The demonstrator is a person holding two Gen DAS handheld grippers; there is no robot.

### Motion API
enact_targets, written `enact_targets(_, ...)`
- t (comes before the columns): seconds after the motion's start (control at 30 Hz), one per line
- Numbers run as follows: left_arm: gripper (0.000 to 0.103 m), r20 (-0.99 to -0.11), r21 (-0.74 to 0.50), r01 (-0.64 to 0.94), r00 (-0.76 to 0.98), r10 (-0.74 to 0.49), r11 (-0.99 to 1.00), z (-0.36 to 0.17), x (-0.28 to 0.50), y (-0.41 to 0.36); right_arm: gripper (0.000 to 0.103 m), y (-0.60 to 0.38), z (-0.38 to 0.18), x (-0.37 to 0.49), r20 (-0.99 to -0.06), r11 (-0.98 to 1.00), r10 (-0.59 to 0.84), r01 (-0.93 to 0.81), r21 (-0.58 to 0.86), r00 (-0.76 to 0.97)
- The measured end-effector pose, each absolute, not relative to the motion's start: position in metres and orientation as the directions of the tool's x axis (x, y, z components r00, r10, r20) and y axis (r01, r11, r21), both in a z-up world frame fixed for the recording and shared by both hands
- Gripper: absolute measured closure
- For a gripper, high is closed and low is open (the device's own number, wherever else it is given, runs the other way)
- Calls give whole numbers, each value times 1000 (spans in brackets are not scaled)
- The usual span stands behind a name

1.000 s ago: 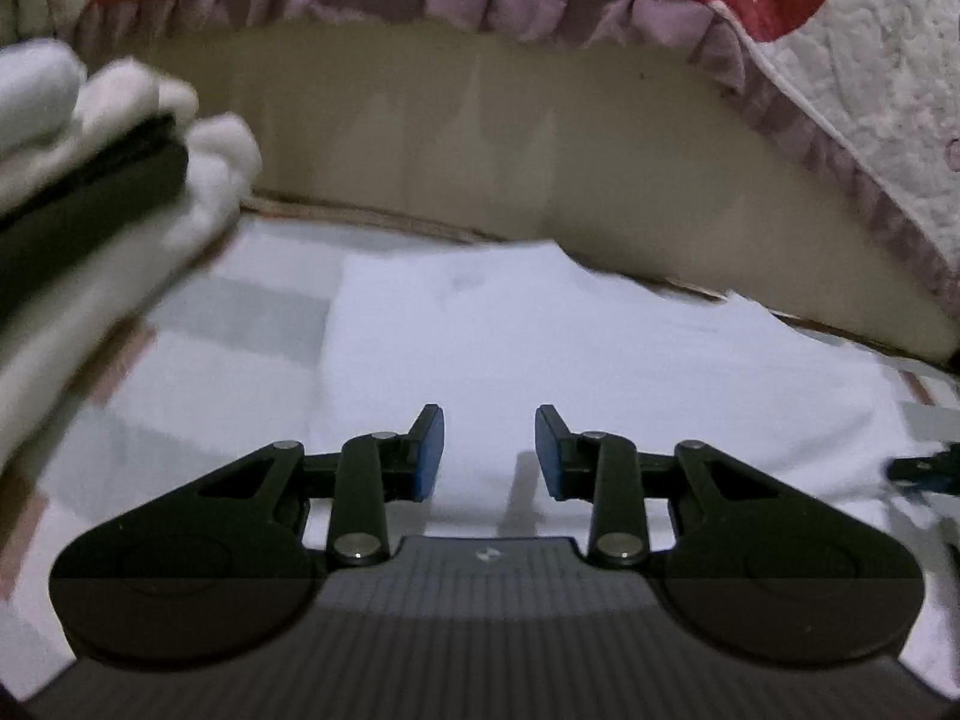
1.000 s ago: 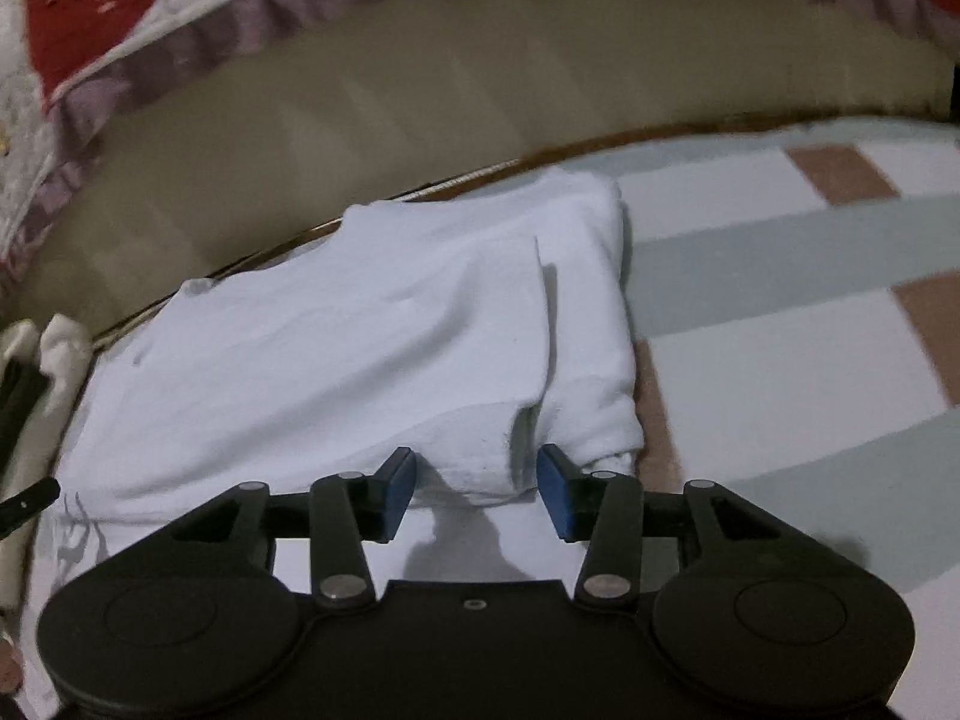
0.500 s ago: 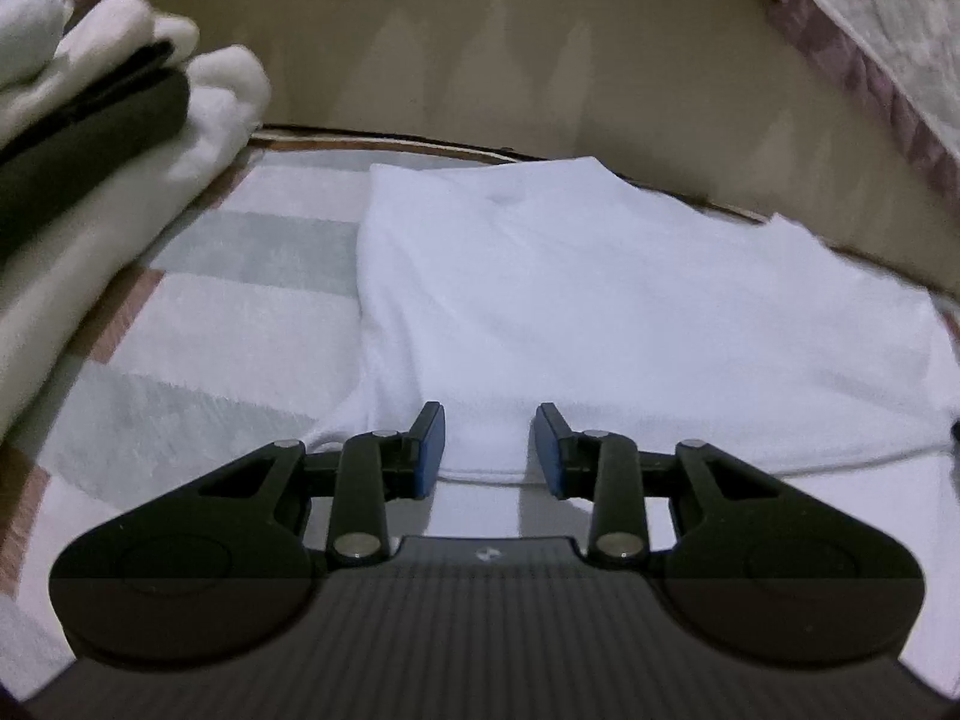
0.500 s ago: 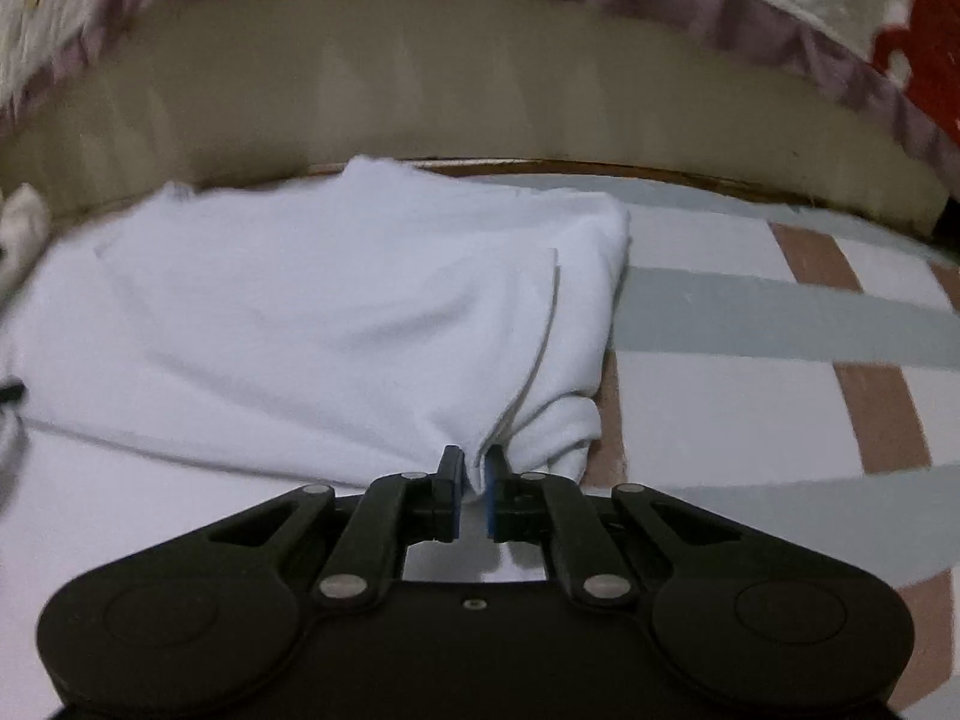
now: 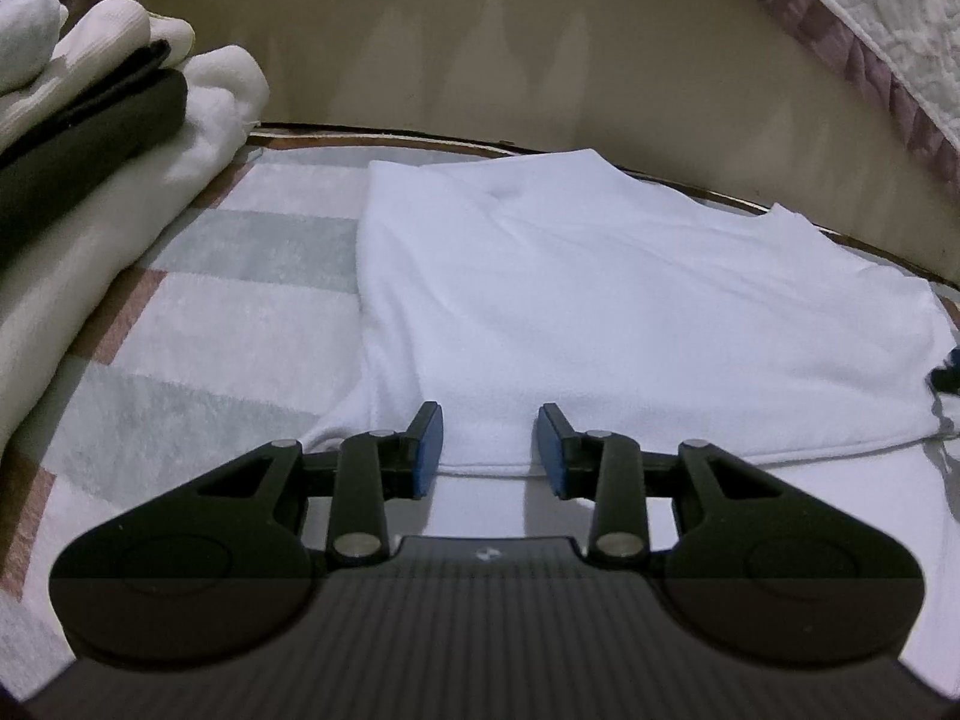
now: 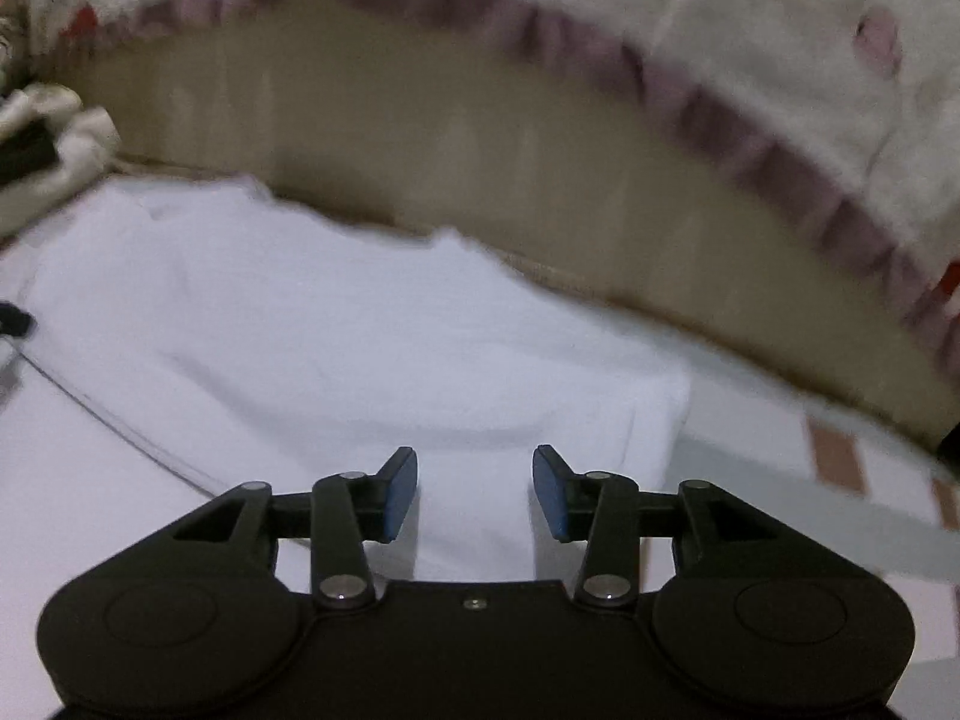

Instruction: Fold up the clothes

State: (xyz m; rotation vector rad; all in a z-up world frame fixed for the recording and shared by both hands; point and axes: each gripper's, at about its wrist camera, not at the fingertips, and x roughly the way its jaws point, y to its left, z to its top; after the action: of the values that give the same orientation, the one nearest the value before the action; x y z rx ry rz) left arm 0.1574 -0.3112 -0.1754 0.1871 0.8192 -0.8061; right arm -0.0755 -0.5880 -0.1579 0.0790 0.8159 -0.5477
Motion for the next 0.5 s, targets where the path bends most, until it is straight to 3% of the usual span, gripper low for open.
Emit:
enact_targets(0.13,68,-729,-159,688,402,-555,708,-170,162,-308,58,-609,-173,-92,-705,808,-465,582,-90,536)
enact_targets(0.33,58,-726,-86,729,421,-544,679,-148,149,-299,49,-615,-167,-122,-730,740,-483,671,-45,484)
enact_targets(0.43,58,-741,-145,749,351,-573,647,-135,143,-276,47,-618,-161,-147,-753,713,-452,701,17,477)
enact_targets(0.5,58,-769,-217,726,284,-572,653,-135,141,-248,47,-617,-159,-175,-787,680,-355,717,153,505)
